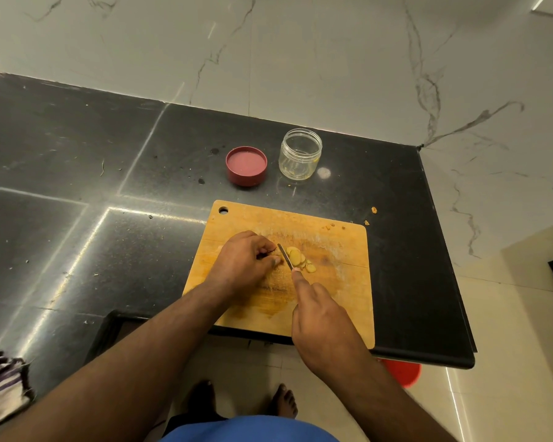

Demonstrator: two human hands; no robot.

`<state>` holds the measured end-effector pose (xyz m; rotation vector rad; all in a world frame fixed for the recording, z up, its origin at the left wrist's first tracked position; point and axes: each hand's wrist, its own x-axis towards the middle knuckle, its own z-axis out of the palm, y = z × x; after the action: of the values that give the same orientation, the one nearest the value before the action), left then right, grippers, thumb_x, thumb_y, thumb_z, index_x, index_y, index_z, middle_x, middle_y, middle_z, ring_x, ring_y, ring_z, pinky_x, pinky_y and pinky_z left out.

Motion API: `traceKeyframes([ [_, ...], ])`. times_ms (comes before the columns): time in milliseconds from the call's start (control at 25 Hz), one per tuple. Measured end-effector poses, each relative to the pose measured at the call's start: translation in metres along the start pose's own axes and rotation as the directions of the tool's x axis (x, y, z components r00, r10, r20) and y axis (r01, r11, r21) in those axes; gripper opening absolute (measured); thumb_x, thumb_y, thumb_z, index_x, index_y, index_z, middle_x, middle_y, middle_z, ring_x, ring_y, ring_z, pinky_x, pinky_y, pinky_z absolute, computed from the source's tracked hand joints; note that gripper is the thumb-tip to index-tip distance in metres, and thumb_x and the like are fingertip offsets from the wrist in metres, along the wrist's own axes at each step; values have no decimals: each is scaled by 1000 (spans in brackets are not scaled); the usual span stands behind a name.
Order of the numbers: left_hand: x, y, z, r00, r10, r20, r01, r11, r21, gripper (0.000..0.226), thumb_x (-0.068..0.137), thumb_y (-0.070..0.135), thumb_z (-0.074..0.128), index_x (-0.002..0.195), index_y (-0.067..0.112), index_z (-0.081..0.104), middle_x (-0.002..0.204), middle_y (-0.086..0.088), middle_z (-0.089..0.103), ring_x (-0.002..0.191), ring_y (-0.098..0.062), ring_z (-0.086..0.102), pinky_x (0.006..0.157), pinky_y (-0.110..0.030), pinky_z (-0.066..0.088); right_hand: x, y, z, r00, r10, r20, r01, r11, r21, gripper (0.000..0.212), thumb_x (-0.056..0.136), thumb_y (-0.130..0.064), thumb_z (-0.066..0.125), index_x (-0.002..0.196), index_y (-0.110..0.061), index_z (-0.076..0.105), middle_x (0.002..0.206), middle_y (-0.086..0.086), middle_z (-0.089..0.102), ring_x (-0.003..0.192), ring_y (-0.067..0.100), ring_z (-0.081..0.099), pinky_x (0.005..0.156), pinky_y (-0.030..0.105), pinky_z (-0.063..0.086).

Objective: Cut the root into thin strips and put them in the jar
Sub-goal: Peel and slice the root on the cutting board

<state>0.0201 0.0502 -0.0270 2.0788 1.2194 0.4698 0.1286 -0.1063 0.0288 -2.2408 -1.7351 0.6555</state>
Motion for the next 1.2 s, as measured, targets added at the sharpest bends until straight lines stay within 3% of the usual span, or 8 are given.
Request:
traceKeyframes([
  [360, -1, 1, 0, 1000, 9, 0, -9, 1000, 12, 31, 89, 34, 74, 116, 18, 73, 104, 6, 64, 94, -8, 57, 81, -29, 53, -1, -4, 0, 999, 7, 43, -4, 998, -60, 61, 101, -16, 31, 157, -24, 7, 120, 2, 44, 81, 15, 48, 65, 26, 37],
  [600, 0, 2, 0, 1000, 3, 1, -3, 1000, 25, 31, 90, 32, 73, 118, 18, 73, 105, 6, 64, 96, -9, 57, 83, -29, 52, 11, -1, -5, 999, 0, 52, 1, 1000, -21, 60, 101, -15, 32, 156, -25, 12, 125, 3, 46, 95, 17, 52, 75, 30, 45],
  [800, 0, 1, 0, 1000, 9, -1, -9, 1000, 24, 29, 89, 33, 73, 115, 18, 74, 104, 6, 64, 96, -9, 57, 83, -29, 52, 7, 2, -4, 999, -22, 42, 22, 1000, 6, 59, 101, -16, 31, 156, -26, 13, 123, 1, 48, 92, 15, 50, 73, 26, 42],
  [960, 0, 1, 0, 1000, 21, 2, -21, 999, 43, 26, 90, 32, 73, 113, 19, 74, 103, 7, 64, 97, -10, 57, 85, -30, 51, 22, 2, -1, 998, -12, 56, 12, 1000, 5, 59, 101, -15, 33, 156, -25, 15, 130, 4, 48, 103, 20, 52, 82, 30, 44],
  [1200, -2, 2, 1, 1000, 8, -11, -8, 999, 43, 29, 89, 33, 73, 113, 18, 73, 102, 8, 63, 95, -8, 55, 82, -23, 48, -4, 11, 11, 1000, 2, 1, -2, 997, 79, 58, 103, -18, 32, 157, -28, 13, 127, -3, 48, 94, 10, 52, 77, 22, 45],
])
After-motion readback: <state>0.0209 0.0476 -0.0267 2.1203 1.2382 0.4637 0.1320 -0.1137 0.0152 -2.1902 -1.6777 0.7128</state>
